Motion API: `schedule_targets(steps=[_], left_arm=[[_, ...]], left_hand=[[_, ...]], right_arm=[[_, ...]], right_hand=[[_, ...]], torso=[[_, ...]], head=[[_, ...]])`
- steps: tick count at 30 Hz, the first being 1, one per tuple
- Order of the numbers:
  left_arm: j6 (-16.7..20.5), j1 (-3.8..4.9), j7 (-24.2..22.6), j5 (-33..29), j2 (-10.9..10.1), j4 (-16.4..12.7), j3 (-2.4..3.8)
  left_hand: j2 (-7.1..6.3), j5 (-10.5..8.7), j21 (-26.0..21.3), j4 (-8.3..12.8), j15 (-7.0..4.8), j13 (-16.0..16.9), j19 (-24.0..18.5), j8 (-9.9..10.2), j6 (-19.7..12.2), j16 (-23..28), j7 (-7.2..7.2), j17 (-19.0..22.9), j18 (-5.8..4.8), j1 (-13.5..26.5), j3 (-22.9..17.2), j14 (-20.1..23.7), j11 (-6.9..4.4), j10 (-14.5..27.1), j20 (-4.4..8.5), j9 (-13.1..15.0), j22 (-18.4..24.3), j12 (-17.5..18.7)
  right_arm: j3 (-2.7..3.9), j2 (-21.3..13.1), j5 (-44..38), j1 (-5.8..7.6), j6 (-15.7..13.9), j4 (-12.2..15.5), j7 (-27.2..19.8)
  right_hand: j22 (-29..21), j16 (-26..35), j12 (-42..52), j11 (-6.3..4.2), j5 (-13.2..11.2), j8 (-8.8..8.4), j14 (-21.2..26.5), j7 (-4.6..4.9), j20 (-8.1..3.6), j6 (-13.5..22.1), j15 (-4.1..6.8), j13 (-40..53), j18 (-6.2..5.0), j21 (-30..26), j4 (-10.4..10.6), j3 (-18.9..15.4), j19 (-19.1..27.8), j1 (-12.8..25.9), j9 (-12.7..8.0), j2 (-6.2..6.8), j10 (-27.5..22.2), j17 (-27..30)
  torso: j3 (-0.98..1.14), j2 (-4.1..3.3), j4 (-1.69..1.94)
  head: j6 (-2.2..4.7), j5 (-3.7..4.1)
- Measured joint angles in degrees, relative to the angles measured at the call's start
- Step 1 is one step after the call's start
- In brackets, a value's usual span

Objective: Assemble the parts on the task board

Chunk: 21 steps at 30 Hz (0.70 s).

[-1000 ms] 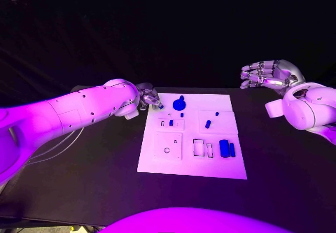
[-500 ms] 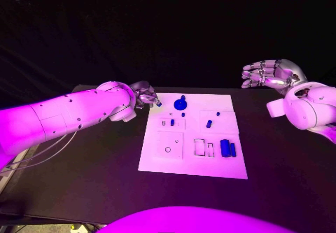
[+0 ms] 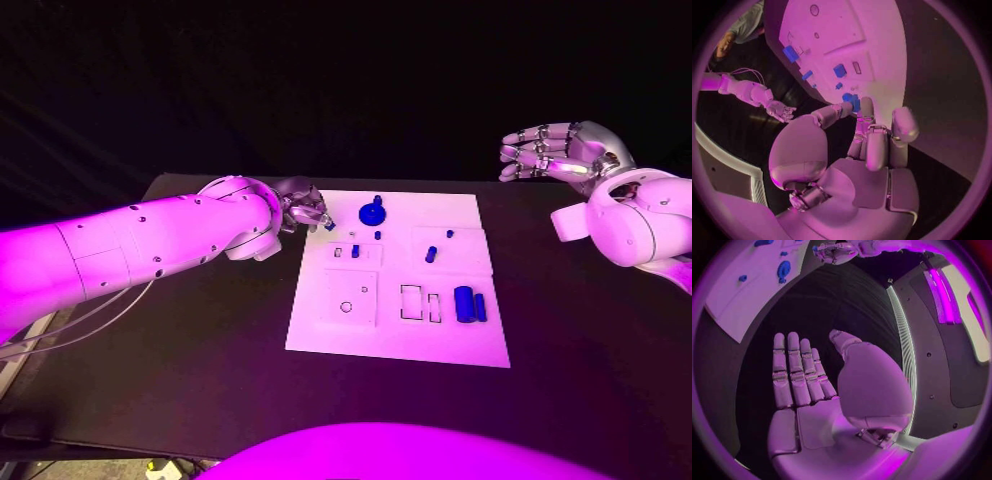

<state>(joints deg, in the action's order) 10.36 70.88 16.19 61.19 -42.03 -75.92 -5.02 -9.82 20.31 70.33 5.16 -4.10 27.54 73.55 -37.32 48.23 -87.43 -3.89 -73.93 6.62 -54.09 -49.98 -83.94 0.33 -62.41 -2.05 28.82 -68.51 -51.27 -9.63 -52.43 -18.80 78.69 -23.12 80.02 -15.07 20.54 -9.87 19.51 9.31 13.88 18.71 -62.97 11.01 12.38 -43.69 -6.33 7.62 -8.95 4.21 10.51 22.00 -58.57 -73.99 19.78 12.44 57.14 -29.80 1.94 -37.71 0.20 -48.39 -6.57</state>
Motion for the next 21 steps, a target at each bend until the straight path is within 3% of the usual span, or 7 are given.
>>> schedule_targets(steps=[3, 12, 15, 17, 21], left_arm=[[-0.77, -0.13, 1.01, -0.02, -0.06, -0.59, -0.05], [-2.18, -0.33, 3.02, -1.01, 0.14, -1.53, -0.16], [-2.24, -0.34, 3.47, -0.84, 0.46, -1.58, -0.17], [-2.24, -0.35, 3.69, -0.44, 0.69, -1.6, -0.18], [-2.23, -0.35, 4.17, 0.57, 1.22, -1.59, -0.19]], left_hand=[[0.18, 0.02, 0.66, 0.0, -0.01, 1.81, 0.18, -0.34, 0.12, 0.0, 0.13, -0.01, -0.01, 0.86, 0.0, 0.0, -0.46, -0.55, 0.18, 0.0, -0.41, -1.81], [0.15, 0.06, 0.68, 0.0, -0.02, 3.15, 0.19, -0.37, 0.31, 0.0, 0.32, -0.01, -0.01, 0.92, 0.0, 0.0, -0.44, -1.42, 0.2, 0.0, -0.81, -2.7], [0.22, 0.06, 1.34, 0.0, -0.03, 4.37, 2.1, -0.38, 0.42, 0.0, 0.43, -0.01, -0.02, 1.28, 0.0, 0.0, -0.87, -2.31, 0.36, 0.0, -1.16, -3.75], [0.22, 0.06, 1.35, 0.0, -0.64, 5.0, 3.11, -0.38, 0.55, -0.01, 0.54, -0.01, -0.01, 1.28, 0.0, 0.57, -0.83, -2.85, 0.33, 0.0, -1.61, -3.99], [0.22, 0.06, 1.79, -0.01, -0.72, 5.84, 3.13, -0.39, 0.54, -0.48, 0.55, -0.01, -0.01, 1.29, 0.0, 0.48, -0.74, -2.97, 0.32, 0.0, -1.72, -5.03]], right_arm=[[-0.02, 0.0, 0.0, -0.02, 0.03, 0.0, 0.03], [-0.05, 0.04, 0.0, -0.08, 0.14, -0.03, 0.12], [-0.05, 0.06, 0.0, -0.1, 0.18, -0.05, 0.13], [-0.06, 0.08, 0.0, -0.12, 0.2, -0.05, 0.14], [-0.07, 0.1, 0.0, -0.15, 0.24, -0.06, 0.14]], right_hand=[[0.0, 0.0, 0.0, 0.0, 0.0, 0.0, 0.0, 0.0, 0.0, 0.0, 0.0, -0.01, 0.0, 0.0, 0.0, 0.0, 0.0, 0.0, 0.0, 0.0, 0.0, 0.01], [-0.05, 0.0, 0.0, 0.0, 0.0, 0.0, 0.0, 0.18, 0.0, -0.19, 0.0, -0.02, 0.0, 0.0, 0.0, 0.0, 0.0, 0.0, -0.01, 0.0, 0.0, 0.04], [-0.05, 0.0, 0.0, 0.0, 0.0, 0.0, 0.0, 0.18, 0.0, -0.19, 0.0, -0.02, 0.0, 0.0, 0.0, 0.0, 0.0, 0.0, -0.01, 0.0, 0.0, 0.04], [-0.05, 0.0, 0.0, 0.0, 0.0, 0.0, 0.0, 0.18, 0.0, -0.19, 0.0, -0.02, 0.0, 0.0, 0.0, 0.0, 0.0, 0.0, -0.01, 0.0, 0.0, 0.04], [-0.05, 0.0, 0.0, 0.0, 0.0, 0.0, 0.0, 0.18, 0.0, -0.19, 0.0, -0.03, 0.0, 0.0, 0.0, 0.0, 0.0, 0.0, -0.01, 0.0, 0.01, 0.04]], torso=[[0.01, 0.01, 0.0], [0.0, 0.01, -0.02], [0.0, 0.01, -0.04], [0.0, 0.0, -0.04], [0.01, -0.04, -0.04]], head=[[-0.06, 0.03], [-0.23, 0.08], [-0.23, 0.09], [-0.23, 0.09], [-0.18, 0.09]])
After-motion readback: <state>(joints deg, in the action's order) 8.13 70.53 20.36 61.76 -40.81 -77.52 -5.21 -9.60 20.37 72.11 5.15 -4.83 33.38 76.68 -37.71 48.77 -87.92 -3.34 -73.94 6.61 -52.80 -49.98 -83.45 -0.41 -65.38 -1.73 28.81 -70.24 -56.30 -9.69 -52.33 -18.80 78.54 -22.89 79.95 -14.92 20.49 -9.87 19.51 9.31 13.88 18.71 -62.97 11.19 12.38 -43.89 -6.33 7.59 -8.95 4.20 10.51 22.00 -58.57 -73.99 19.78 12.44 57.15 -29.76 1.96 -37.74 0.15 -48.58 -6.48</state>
